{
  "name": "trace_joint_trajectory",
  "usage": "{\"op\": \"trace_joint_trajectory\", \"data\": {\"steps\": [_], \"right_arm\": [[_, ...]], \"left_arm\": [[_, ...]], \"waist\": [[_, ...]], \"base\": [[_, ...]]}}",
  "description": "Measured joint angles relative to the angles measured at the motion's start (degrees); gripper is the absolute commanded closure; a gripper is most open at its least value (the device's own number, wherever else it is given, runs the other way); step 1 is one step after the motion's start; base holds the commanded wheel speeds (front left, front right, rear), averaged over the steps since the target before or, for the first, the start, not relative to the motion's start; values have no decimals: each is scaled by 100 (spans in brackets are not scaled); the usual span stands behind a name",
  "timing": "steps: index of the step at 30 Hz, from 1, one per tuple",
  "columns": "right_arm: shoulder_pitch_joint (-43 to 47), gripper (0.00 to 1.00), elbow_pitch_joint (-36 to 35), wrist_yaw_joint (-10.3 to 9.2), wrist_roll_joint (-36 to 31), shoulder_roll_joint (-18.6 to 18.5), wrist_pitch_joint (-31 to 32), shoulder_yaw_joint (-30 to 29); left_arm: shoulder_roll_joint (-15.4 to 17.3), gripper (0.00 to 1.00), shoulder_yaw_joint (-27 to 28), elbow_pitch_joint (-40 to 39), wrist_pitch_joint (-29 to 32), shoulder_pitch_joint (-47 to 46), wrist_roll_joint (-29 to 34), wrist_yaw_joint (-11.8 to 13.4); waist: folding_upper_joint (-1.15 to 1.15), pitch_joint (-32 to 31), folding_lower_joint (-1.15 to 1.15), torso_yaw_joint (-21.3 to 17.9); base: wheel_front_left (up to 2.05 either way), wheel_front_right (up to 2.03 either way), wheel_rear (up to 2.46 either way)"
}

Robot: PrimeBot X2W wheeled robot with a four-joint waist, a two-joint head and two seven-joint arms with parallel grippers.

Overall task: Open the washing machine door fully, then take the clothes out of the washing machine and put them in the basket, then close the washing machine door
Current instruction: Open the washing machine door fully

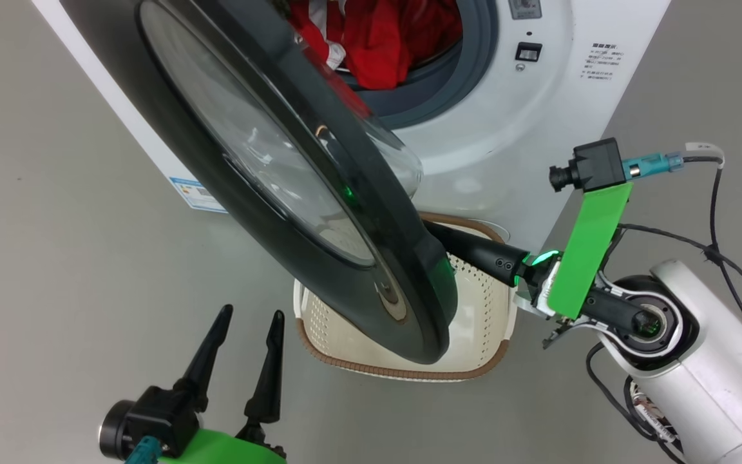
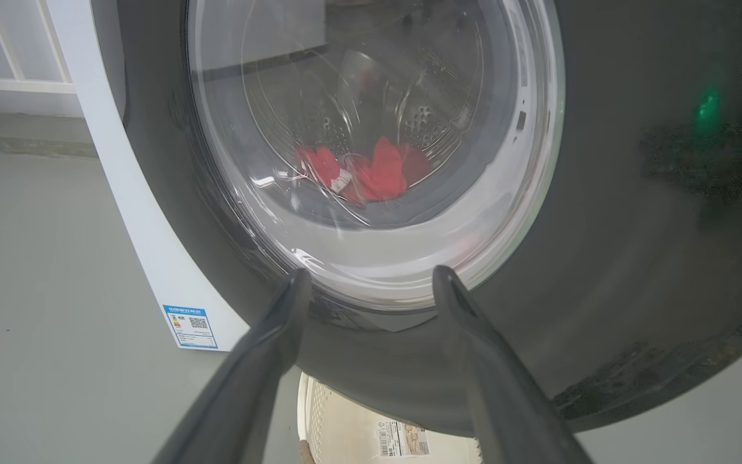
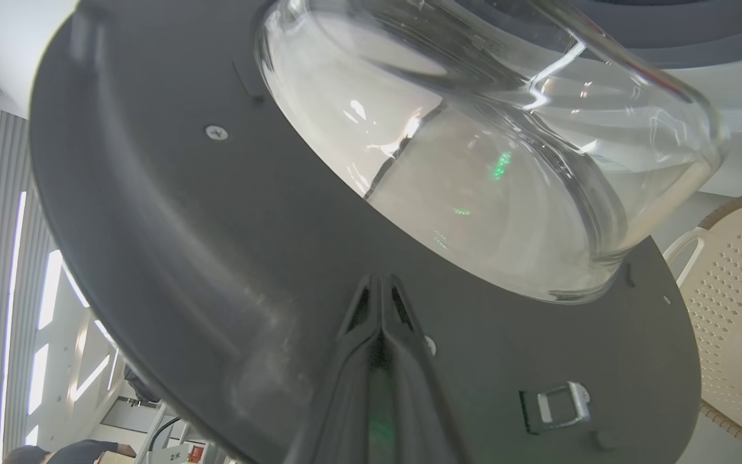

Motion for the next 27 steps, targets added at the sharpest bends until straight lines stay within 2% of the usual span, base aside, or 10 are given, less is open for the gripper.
{"op": "trace_joint_trajectory", "data": {"steps": [12, 13, 15, 24, 25, 27], "right_arm": [[337, 100, 276, 0, -131, 80, -469, -313], [406, 93, 314, 0, -133, 80, -538, -366], [553, 91, 369, 0, -127, 76, -573, -426], [1356, 53, 444, 0, -120, 78, -910, -645], [1458, 43, 447, 0, -119, 90, -969, -698], [1630, 5, 471, 0, -120, 100, -1098, -775]], "left_arm": [[0, 0, 88, 24, 0, 12, -1, -40], [1, 0, 100, 33, 0, 13, 0, -60], [0, 0, 143, 58, 0, 14, 1, -69], [2, 0, 431, 201, 0, 127, 231, -266], [1, 0, 456, 201, 0, 132, 243, -269], [2, 0, 522, 200, 0, 155, 247, -272]], "waist": [[0, -133, 0, -94], [0, -150, 0, -105], [0, -180, 0, -138], [0, -326, 0, -365], [0, -344, 0, -396], [0, -377, 0, -457]], "base": [[0, 0, 0], [0, 0, 0], [0, 0, 0], [0, 0, 0], [0, 0, 0], [0, 0, 0]]}}
